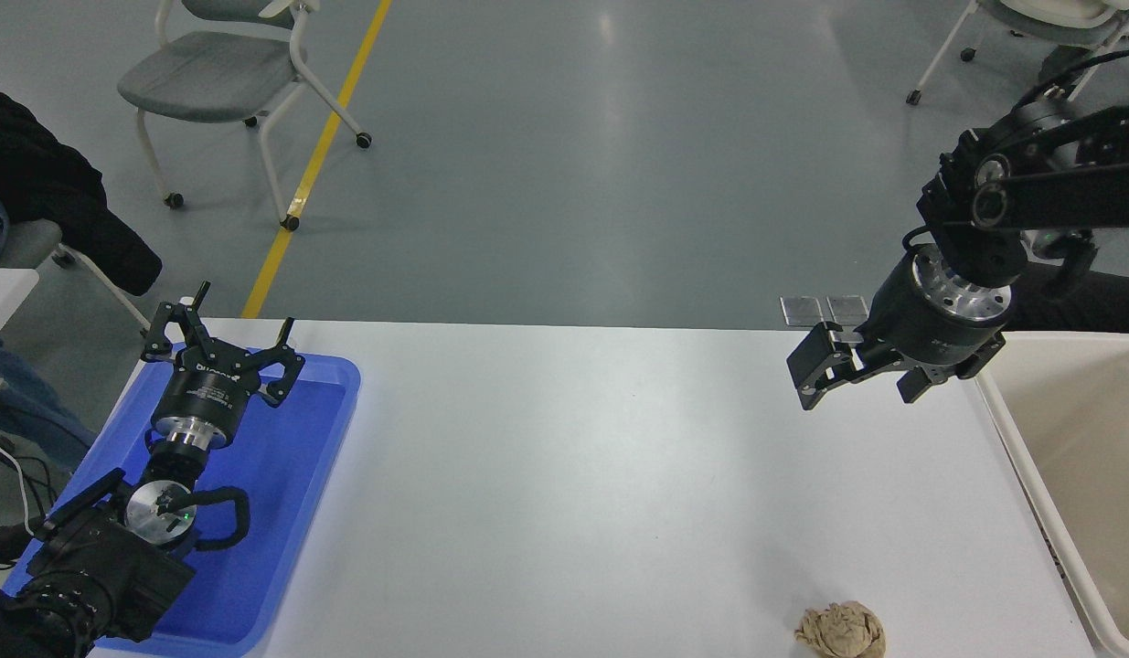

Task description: Pick up foil plate and place in dustbin

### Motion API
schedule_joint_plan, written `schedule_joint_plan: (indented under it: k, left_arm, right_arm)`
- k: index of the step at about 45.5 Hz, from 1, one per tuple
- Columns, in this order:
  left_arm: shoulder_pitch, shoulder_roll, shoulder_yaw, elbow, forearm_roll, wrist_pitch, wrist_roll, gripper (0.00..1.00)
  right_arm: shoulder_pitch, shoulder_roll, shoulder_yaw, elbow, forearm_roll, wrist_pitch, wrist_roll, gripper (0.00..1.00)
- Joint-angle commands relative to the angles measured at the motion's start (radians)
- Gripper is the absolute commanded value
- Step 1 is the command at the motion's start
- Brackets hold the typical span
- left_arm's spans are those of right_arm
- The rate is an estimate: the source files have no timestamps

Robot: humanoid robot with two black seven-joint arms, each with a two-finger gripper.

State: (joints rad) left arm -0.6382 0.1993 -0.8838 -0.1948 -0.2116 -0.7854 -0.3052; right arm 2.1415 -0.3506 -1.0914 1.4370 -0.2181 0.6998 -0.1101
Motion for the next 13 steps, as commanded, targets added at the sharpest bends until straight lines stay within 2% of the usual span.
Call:
schedule_joint_plan:
  k: [1,13]
  left_arm:
    - [0.000,0.000,0.000,0.000,0.000,0.000,0.000,1.00]
    - [0.002,0.000,0.000,0.000,0.000,0.000,0.000,1.00]
  right_arm:
    - [0.044,0.008,-0.021,0.023,0.019,0.009,0.000,1.00]
    - [0.113,0.008,-0.024,0.031,0.023,0.010,0.000,1.00]
